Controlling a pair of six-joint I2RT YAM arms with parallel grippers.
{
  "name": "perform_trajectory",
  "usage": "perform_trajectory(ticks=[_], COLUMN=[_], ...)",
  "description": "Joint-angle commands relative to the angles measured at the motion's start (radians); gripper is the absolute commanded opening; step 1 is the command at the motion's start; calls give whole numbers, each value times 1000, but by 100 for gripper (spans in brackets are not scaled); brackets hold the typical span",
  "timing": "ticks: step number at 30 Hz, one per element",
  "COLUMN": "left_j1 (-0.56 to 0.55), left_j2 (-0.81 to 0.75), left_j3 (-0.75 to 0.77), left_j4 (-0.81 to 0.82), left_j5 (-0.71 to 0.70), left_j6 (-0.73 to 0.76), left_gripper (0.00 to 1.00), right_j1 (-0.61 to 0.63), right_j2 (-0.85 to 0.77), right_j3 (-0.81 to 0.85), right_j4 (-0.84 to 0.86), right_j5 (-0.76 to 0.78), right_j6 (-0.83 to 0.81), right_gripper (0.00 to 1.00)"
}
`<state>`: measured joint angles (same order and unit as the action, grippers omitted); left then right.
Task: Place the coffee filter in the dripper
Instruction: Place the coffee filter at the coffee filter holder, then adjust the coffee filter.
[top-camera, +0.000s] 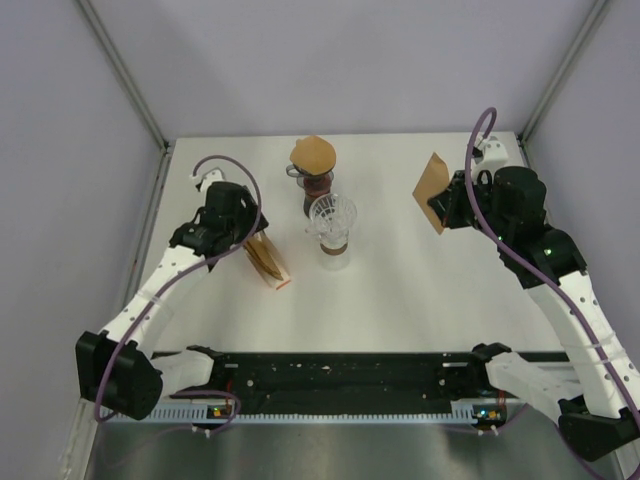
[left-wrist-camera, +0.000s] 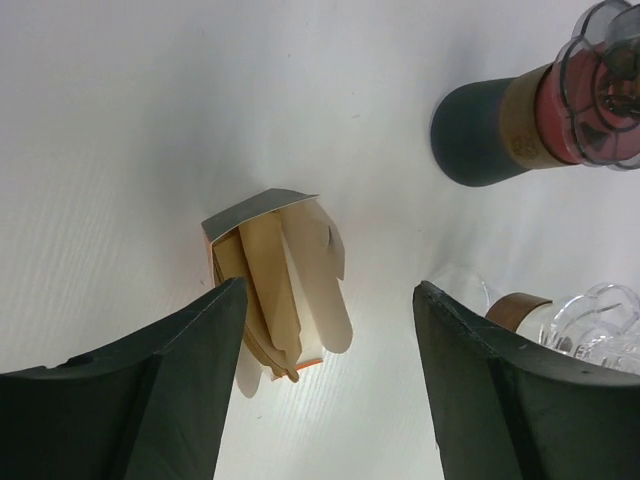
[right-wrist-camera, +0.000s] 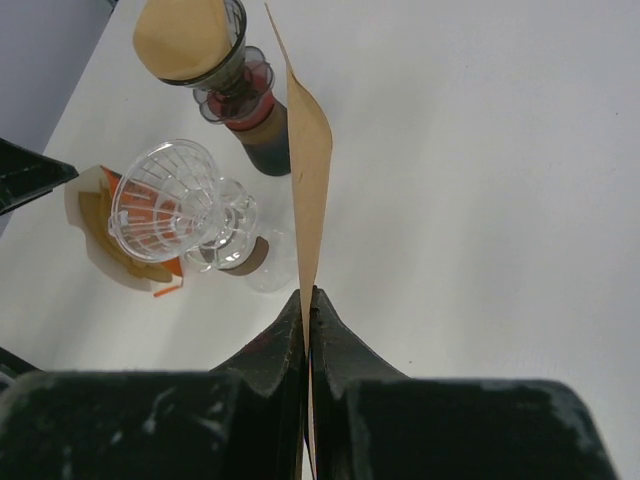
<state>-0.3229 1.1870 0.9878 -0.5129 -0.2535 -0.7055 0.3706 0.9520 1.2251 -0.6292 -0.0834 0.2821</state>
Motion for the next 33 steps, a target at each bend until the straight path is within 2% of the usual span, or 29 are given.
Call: perform_trajectory(ticks=[1,7,10,17,22,23,27,31,33], left_j1=[-2,-2,-2,-2,-4,-4,-5,-5,-8], left_j2=[-26,-47,-56,-84,-70,-57,-10,13,5], left_j3=[61,129,202,345,451,475,578,617,598], left_j4=[-52,-88,-113,-205,-338,-378,-493,-572,-541], left_j5=[-24,29,127,648,1046,1109,1227,1300,1316], left_j6=[23,99,200,556,776,811,903,972,968], left_gripper=[75,78,78,78,80,85,95,96,94], right_j1=[-2,-2,-4,30,233,275,370,386,387], right_j2=[1,4,11,39,85,99,155,214,234], right_j3=[28,45,76,97,137,143,183,228,228], right_j4=[28,28,20,77,91,98,138,161,207], right_j5=[-26,-82,-143,-439,-502,-521,-575,-637,-662], right_j6=[-4,11,23,49,-73,-95,-181,-239,-248], right_gripper=[0,0,0,0,0,0,0,0,0])
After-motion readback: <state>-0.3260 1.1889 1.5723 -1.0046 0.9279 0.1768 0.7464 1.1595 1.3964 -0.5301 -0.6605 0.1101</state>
